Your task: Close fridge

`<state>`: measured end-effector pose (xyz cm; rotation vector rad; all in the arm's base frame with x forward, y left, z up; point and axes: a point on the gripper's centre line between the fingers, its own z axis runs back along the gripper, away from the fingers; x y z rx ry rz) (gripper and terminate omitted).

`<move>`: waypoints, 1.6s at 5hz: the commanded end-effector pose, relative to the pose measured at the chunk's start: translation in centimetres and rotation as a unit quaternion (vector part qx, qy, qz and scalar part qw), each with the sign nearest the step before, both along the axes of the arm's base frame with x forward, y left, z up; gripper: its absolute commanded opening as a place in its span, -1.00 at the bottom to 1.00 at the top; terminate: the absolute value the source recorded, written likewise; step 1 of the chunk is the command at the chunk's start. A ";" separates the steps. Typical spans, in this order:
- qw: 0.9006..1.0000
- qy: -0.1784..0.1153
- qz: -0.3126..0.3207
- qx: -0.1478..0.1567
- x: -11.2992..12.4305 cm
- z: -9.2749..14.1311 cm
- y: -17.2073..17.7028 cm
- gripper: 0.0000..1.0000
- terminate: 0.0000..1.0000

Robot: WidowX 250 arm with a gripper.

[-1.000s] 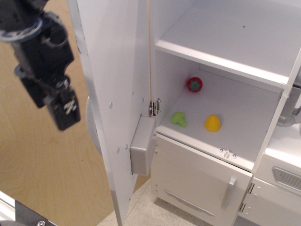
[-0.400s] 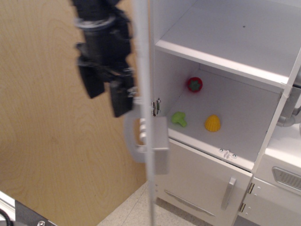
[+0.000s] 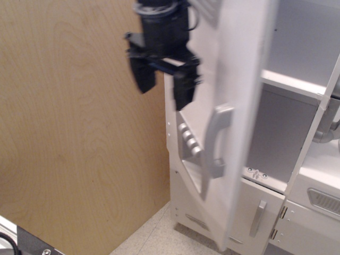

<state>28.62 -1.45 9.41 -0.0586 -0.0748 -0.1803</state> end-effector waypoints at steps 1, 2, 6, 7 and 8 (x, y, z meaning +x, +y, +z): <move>0.998 -0.046 0.034 -0.012 4.1 2.4 -1.9 1.00 -1.00; 0.997 -0.050 0.053 -0.015 5.8 2.7 -2.5 1.00 -1.00; 0.993 -0.046 0.101 -0.025 9.3 3.3 -3.4 1.00 -1.00; 0.993 -0.047 0.108 -0.030 9.8 3.7 -3.5 1.00 -1.00; 0.992 -0.049 0.112 -0.033 10.1 3.9 -3.5 1.00 -1.00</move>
